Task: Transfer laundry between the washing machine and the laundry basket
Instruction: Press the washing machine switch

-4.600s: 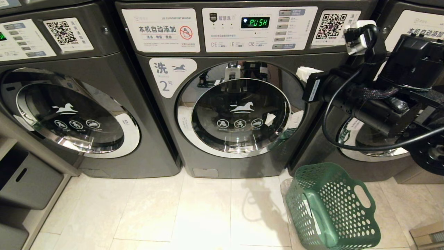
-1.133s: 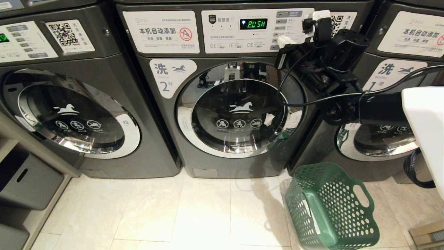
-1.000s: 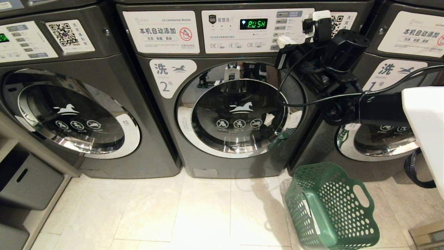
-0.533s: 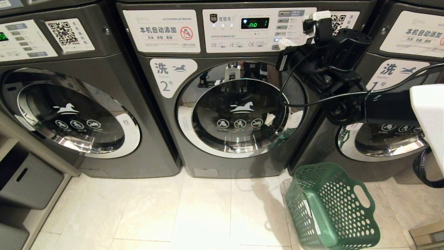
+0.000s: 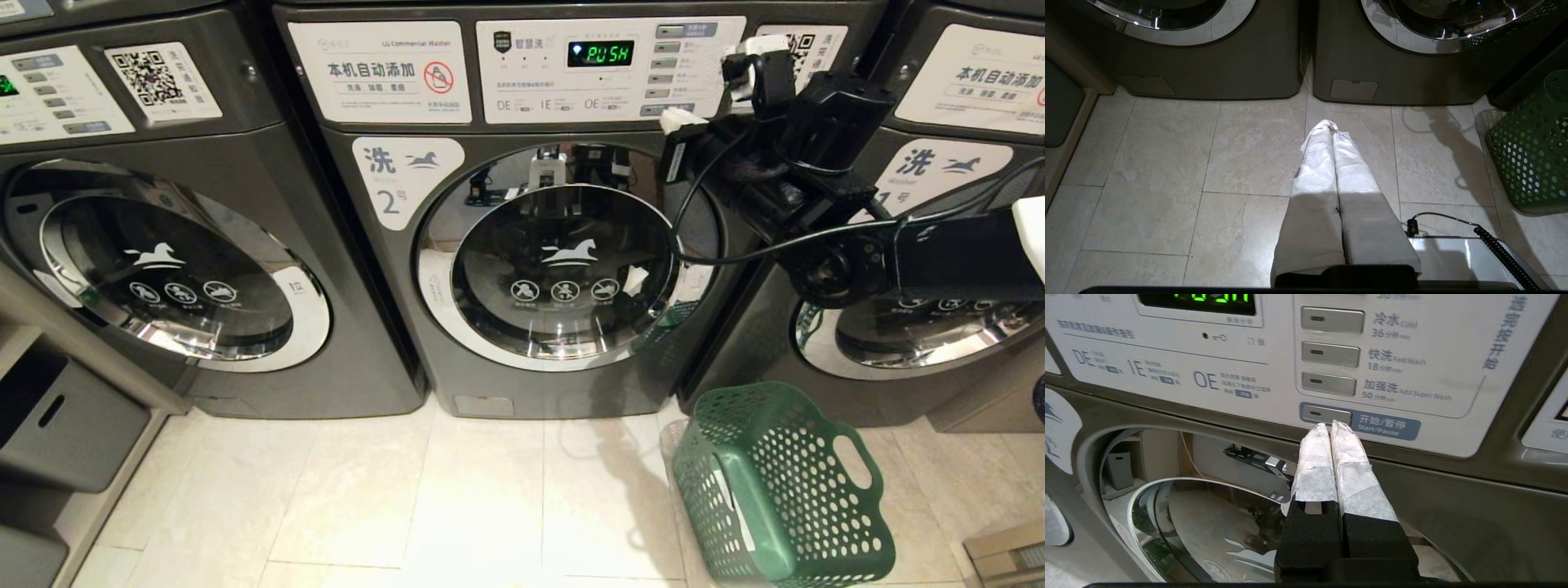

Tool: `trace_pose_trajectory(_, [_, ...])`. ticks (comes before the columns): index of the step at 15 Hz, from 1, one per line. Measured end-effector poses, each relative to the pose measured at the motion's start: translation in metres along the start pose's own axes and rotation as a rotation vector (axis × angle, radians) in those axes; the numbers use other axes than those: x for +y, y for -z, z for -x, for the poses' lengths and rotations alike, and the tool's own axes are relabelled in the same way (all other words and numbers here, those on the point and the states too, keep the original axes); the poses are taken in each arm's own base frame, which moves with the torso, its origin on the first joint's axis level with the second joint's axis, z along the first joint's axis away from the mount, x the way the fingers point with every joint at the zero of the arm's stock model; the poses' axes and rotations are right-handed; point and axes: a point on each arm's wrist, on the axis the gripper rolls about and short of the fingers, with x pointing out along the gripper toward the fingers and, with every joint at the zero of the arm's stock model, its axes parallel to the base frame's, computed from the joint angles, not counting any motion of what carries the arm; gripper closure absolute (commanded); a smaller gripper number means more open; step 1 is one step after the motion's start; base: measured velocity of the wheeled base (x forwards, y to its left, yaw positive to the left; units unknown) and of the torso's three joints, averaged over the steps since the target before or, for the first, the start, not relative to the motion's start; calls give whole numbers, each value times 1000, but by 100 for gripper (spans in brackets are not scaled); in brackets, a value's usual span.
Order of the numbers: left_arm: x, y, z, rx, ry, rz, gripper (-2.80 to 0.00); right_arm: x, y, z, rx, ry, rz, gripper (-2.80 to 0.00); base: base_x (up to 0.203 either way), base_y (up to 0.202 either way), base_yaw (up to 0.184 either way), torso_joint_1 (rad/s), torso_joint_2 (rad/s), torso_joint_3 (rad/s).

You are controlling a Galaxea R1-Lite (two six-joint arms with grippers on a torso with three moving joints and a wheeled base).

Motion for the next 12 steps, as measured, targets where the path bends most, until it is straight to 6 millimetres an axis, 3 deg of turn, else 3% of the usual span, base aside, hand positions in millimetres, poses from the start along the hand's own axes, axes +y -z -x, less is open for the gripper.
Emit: trace_pose_trajectory(12, [0, 0, 0, 0, 0, 0, 0, -1, -12, -11, -66, -2, -11, 0, 0, 0, 0, 0, 0, 0])
